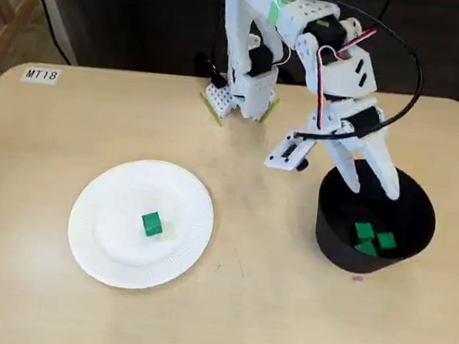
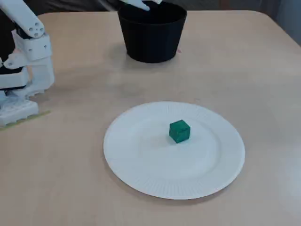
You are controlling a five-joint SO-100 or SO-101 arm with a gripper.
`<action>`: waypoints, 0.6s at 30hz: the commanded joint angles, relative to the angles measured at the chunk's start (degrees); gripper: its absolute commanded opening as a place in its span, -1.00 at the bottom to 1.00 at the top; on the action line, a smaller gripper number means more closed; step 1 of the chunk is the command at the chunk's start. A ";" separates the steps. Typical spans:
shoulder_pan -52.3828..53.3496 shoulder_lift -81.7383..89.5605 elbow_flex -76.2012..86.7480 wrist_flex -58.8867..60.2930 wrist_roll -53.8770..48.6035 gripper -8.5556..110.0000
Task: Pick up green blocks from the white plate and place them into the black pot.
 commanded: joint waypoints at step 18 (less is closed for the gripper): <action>46.14 -20.21 -22.59 27.51 33.93 -0.90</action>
